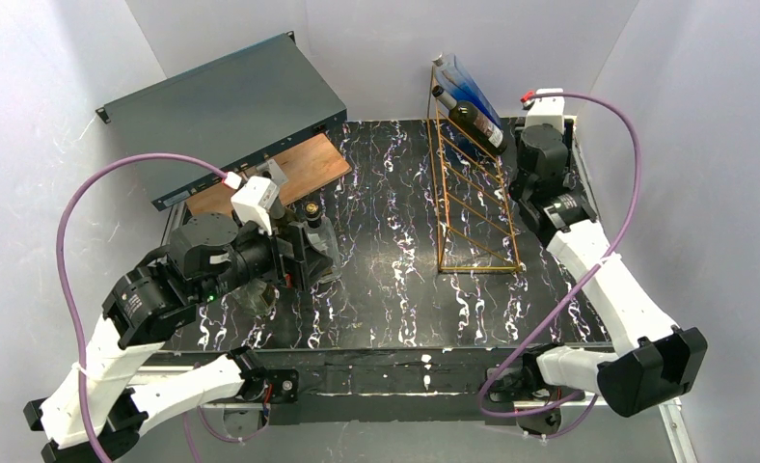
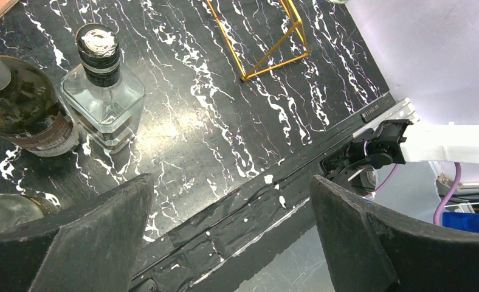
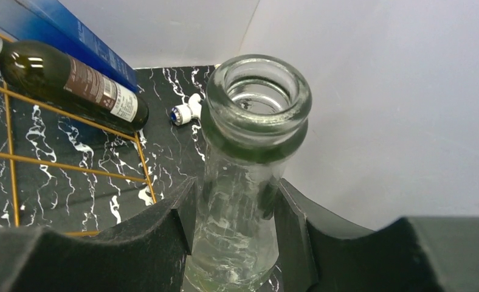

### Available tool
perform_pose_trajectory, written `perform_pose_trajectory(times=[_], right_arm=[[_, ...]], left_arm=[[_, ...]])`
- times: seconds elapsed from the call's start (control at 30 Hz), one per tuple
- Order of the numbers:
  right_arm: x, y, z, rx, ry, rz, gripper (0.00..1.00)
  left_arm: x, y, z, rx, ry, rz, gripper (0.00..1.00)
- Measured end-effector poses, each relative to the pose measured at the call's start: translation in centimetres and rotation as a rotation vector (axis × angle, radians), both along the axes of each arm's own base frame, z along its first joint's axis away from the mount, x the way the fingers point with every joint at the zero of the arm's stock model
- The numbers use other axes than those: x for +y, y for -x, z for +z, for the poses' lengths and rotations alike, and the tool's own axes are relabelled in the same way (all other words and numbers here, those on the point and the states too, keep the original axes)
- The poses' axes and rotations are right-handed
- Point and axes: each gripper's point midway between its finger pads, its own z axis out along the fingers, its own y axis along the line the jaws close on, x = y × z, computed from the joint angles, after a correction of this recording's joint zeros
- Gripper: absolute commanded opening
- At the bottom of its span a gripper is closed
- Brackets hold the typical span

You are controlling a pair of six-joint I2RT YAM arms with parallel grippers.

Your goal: Put the wine bottle on the wine rack

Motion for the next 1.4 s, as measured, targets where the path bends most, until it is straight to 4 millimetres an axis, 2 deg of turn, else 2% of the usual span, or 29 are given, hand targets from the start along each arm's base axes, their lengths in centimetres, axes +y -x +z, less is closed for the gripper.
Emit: perform_pose_trajectory(times=[0.1,0.23,0.37,0.53,0.7,0.87,1.07,1.27,1.4], right_arm=[[-0.2,0.2,-2.1,0.021,0.014,-0.005,0.01],[-0.3,-0.1,-6.0,0.07,0.055,-0.009,0.01],[-1.0,-1.2,-9.0,0.112,0.083,-0.032,0.01],[-2.2,-3.5,-10.5,0.104,0.085,-0.073,0.01],[-2.6,-5.9,-12.1,0.1,0.084,-0.085,0.01],[-2.1,-8.7,-11.9,0.07,0.08,-0.073,0.01],[-1.2,-10.9,-11.5,0.028,0.064,-0.047,0.01],[-0.8,-12.2,-10.6,-0.032,0.05,-0.044,0.01],[-0.7,-12.8,-10.7,-0.05,0.053,-0.042,0.01]], left_arm=[[0.0,0.1,0.1,-0.001,0.003,-0.003,0.99],[0.2,0.2,0.2,-0.006,0.009,-0.004,0.99],[0.3,0.5,0.4,-0.009,0.017,-0.009,0.99],[0.5,0.7,0.3,-0.008,0.016,-0.01,0.99],[0.7,0.9,0.0,0.004,0.003,-0.009,0.99],[0.9,1.0,-0.1,0.014,-0.009,-0.008,0.99],[1.4,0.7,0.3,0.002,-0.02,0.015,0.99],[1.5,0.5,0.0,0.013,-0.042,0.025,0.99],[1.2,0.3,-0.4,0.026,-0.057,0.027,0.99]])
